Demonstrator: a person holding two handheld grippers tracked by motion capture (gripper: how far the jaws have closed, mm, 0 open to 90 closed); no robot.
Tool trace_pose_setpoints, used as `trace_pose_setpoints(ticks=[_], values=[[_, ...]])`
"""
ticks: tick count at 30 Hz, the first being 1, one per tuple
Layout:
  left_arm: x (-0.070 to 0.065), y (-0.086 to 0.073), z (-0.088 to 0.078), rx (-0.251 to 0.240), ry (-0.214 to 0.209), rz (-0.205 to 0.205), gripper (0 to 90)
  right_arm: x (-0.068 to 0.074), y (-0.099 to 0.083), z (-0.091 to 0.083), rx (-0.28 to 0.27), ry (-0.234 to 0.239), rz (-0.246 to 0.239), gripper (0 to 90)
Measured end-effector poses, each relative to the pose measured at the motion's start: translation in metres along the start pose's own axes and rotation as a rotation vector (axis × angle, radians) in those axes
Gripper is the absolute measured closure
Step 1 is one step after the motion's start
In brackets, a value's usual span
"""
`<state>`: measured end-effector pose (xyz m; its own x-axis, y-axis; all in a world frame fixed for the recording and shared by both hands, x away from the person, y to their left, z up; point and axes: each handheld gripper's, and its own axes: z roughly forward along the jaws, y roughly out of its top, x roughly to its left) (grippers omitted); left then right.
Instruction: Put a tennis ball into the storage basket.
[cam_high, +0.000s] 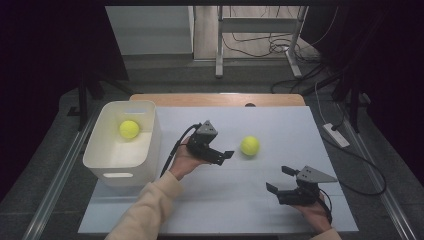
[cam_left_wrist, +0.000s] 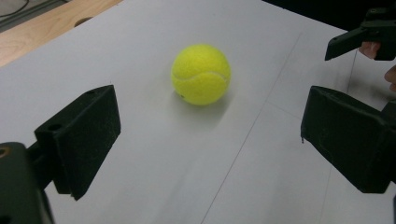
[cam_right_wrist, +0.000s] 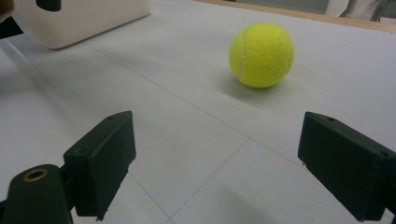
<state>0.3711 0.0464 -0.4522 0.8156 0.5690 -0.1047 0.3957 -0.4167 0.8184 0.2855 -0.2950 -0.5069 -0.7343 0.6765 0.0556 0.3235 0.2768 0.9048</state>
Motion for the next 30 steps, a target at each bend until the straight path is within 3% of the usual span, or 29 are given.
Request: trace_pose_setpoints(ticks=[30], values=[[0.005,0.006,0.039,0.022,-0.034,0.004,6.2,0.000,0.000,0.000,-0.001,0.000,0.004,11.3]])
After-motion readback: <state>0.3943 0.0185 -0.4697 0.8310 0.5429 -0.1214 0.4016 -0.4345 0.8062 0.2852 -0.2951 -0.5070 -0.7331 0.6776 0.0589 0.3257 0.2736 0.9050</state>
